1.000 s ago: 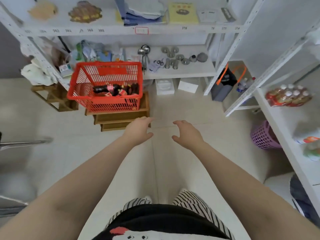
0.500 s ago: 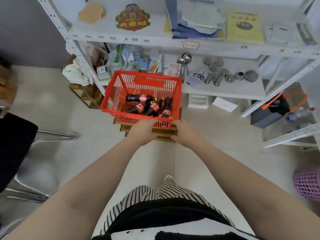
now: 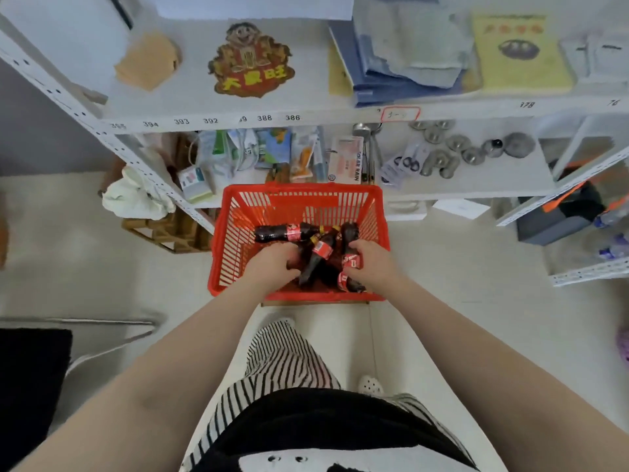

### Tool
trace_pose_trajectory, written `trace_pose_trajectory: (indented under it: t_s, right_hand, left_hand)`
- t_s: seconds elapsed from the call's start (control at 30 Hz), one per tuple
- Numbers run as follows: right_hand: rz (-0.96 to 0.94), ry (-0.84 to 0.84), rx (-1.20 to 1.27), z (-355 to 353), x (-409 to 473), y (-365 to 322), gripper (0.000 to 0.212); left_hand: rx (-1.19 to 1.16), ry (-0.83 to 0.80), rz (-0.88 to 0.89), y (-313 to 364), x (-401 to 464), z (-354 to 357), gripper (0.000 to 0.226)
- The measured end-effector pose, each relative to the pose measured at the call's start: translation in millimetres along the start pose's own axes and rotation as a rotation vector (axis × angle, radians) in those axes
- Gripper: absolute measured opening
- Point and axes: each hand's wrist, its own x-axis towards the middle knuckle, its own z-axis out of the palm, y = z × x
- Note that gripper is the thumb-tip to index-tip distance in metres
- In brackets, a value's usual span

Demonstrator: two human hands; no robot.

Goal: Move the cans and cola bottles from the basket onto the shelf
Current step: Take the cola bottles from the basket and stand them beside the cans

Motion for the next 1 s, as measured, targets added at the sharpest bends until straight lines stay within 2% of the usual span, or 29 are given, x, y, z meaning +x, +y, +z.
trace_pose_trajectory:
  t_s: [0.17, 0.3, 0.5, 0.67, 0.83, 0.9, 1.0]
  right_hand:
    - [0.304, 0.031, 0.460, 35.8, 50.5, -26.3, 0.058]
    - [0.445, 0.024, 0.564, 78.8, 90.3, -29.0, 0.059]
    - [0.606, 0.003, 0.631, 141.2, 147.6, -10.5, 0.067]
    - [0.654, 0.072, 0.574, 182.0, 192.3, 14.0, 0.066]
    - [0.709, 0.068, 0.514, 212.9, 225.4, 36.5, 0.063]
    - [0.712, 0.081, 0.463, 217.7, 232.9, 38.2, 0.063]
    - [0.740, 0.048, 0.386, 224.2, 250.5, 43.6, 0.078]
  left_hand:
    - [-0.017, -0.089, -0.002, -59.9, 60.5, -23.0, 0.053]
    - [-0.013, -0.185, -0.012, -99.7, 107.8, -10.3, 0.059]
    - [-0.032, -0.321, -0.055, -135.5, 168.5, 43.0, 0.064]
    - [-0.068, -0.327, -0.145, -156.1, 209.3, 98.9, 0.060]
    - [-0.156, -0.362, -0.249, -170.1, 238.7, 144.2, 0.057]
    - [-0.174, -0.360, -0.278, -172.1, 242.3, 152.6, 0.061]
    - [-0.163, -0.332, -0.288, -176.7, 249.8, 166.6, 0.076]
